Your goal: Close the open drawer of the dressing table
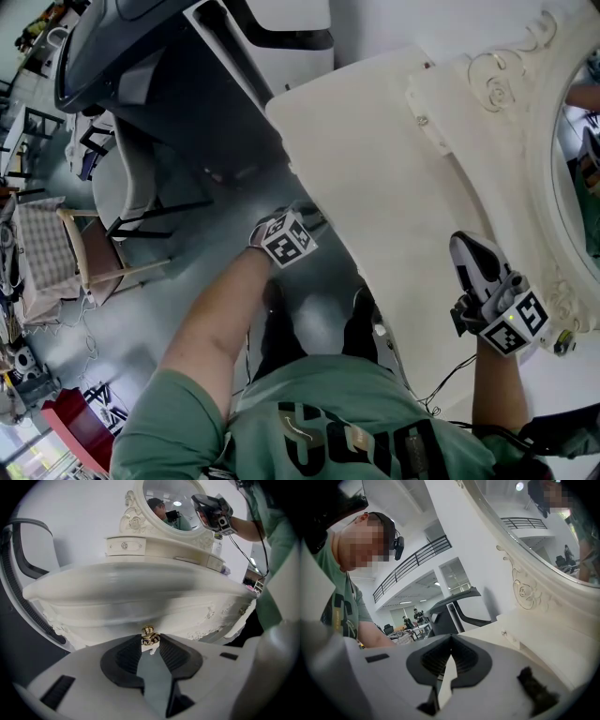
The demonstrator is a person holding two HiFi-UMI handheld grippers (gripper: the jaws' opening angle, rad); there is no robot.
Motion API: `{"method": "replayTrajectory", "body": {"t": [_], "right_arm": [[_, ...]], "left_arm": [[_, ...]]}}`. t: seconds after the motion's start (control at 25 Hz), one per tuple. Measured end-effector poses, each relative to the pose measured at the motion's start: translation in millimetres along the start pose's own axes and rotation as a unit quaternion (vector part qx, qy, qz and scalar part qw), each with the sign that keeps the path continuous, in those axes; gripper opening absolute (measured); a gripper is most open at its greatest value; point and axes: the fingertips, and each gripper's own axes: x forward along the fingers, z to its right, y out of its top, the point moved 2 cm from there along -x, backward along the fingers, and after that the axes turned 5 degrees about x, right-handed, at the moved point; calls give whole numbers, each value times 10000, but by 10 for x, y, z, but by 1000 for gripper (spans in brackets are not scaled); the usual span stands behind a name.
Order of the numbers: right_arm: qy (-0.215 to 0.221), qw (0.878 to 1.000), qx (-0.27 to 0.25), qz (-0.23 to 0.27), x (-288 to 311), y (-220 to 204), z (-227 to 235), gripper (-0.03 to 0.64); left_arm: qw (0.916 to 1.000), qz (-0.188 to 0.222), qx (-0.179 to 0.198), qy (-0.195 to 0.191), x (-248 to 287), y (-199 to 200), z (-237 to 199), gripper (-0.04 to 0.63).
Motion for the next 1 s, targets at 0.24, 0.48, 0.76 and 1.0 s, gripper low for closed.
{"method": "replayTrajectory", "body": {"t": [0.24,0.48,0.76,1.0], "right_arm": [[-26,10000,50,-4,-30,-25,107,11],[-34,9997,201,140,-43,51,114,11],[-116,9999,76,55,-128,24,206,11],[-58,10000,18,43,-84,16,136,11]], "left_arm": [[9998,-110,116,-114,60,34,-23,127],[9987,-276,335,-273,93,59,-21,135],[9986,-330,286,-312,102,64,-26,137],[9988,-335,250,-257,129,55,-27,137]]}}
